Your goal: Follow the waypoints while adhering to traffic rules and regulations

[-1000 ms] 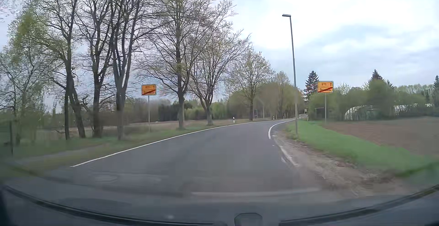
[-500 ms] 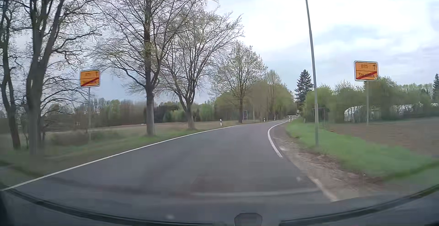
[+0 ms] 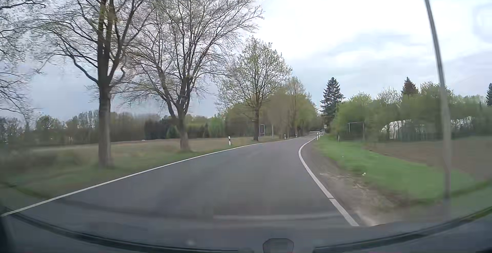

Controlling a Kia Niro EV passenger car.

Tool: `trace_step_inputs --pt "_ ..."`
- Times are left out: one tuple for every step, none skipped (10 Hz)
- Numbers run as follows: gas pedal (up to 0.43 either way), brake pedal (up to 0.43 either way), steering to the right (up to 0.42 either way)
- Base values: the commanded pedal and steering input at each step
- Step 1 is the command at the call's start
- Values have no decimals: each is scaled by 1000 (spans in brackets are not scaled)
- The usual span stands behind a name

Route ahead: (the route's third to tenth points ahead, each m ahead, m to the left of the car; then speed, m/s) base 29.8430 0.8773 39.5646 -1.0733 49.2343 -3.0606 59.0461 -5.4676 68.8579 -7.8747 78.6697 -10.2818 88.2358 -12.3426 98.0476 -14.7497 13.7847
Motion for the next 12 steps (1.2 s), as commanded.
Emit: trace_step_inputs --pt "339 0 34" --pt "339 0 34" --pt "339 0 34" --pt "339 0 34" --pt "350 0 34" --pt "350 0 34" --pt "358 0 33" --pt "358 0 32" --pt "358 0 32" --pt "370 0 32" --pt "370 0 31" --pt "370 0 30"
